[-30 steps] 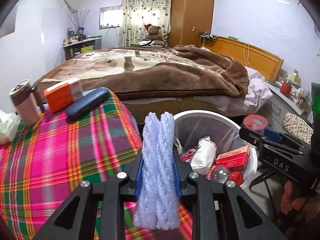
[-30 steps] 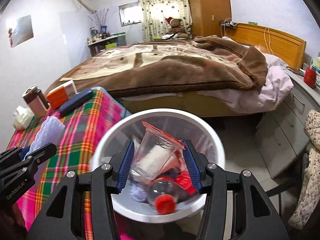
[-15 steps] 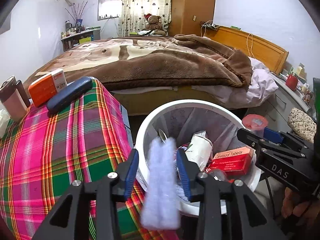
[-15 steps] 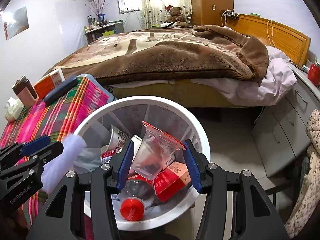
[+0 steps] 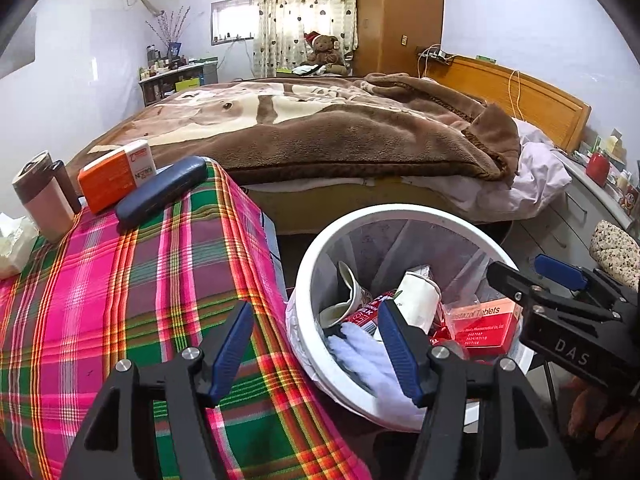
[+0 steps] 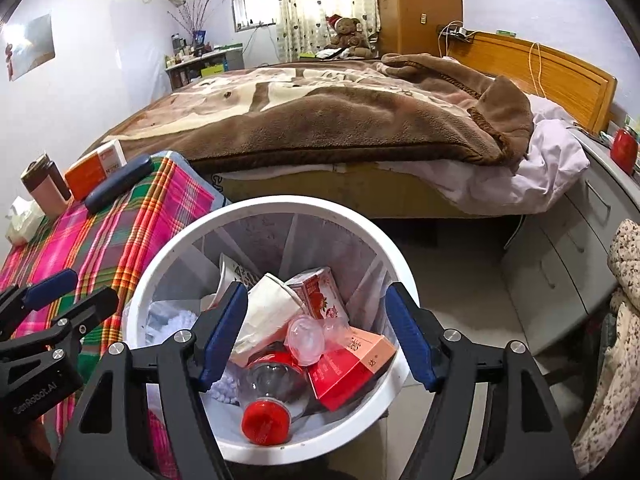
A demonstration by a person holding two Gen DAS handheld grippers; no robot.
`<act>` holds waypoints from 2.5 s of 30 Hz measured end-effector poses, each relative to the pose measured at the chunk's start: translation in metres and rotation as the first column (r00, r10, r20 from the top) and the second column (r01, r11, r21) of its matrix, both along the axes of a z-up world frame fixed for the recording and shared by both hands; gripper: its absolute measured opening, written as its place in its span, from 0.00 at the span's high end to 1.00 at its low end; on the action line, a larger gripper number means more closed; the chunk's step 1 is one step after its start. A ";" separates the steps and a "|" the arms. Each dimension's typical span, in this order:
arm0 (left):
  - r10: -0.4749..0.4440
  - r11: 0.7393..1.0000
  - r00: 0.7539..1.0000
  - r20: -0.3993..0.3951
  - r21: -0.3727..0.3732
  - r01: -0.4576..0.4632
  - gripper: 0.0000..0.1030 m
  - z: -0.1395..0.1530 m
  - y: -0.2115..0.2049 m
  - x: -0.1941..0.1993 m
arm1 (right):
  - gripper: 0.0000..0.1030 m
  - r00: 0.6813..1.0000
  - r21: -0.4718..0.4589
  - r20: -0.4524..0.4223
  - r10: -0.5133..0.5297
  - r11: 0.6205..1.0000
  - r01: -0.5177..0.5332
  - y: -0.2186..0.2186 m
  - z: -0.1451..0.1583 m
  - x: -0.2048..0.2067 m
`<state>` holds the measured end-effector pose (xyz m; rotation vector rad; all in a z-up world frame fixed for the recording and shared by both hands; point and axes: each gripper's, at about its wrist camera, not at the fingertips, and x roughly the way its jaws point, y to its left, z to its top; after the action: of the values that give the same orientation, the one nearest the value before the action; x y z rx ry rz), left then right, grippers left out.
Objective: Collect trash
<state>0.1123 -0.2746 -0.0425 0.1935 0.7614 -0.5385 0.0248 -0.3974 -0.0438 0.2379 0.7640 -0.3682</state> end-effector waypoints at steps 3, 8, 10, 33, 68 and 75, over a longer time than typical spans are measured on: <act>0.019 1.000 1.000 0.009 0.004 -0.019 0.38 0.002 0.005 -0.004 | 0.29 1.000 0.002 0.013 -0.005 1.000 0.005 0.002 0.003 -0.004; 0.030 0.999 0.999 0.021 -0.023 -0.029 0.38 0.008 0.016 -0.015 | 0.29 0.999 0.004 0.032 -0.012 1.000 0.012 0.011 0.006 -0.013; 0.039 0.999 0.999 0.029 -0.036 -0.038 0.38 0.010 0.022 -0.019 | 0.29 0.999 -0.001 0.043 -0.013 1.000 0.013 0.017 0.008 -0.018; 0.132 0.991 0.964 0.232 -0.041 -0.126 0.38 0.032 0.114 -0.127 | 0.29 0.975 -0.103 0.224 -0.010 0.994 0.034 0.098 0.027 -0.104; 0.168 0.985 0.959 0.230 -0.085 -0.152 0.38 0.040 0.147 -0.162 | 0.29 0.954 -0.133 0.300 -0.017 0.989 0.060 0.135 0.028 -0.135; 0.172 0.984 0.958 0.229 -0.089 -0.155 0.38 0.040 0.148 -0.162 | 0.29 0.954 -0.133 0.298 -0.021 0.989 0.064 0.136 0.028 -0.135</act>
<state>-0.0498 -0.1263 -0.0027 0.1250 0.5201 -0.3761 -0.1105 -0.2618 -0.0159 0.1710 0.4354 -0.4149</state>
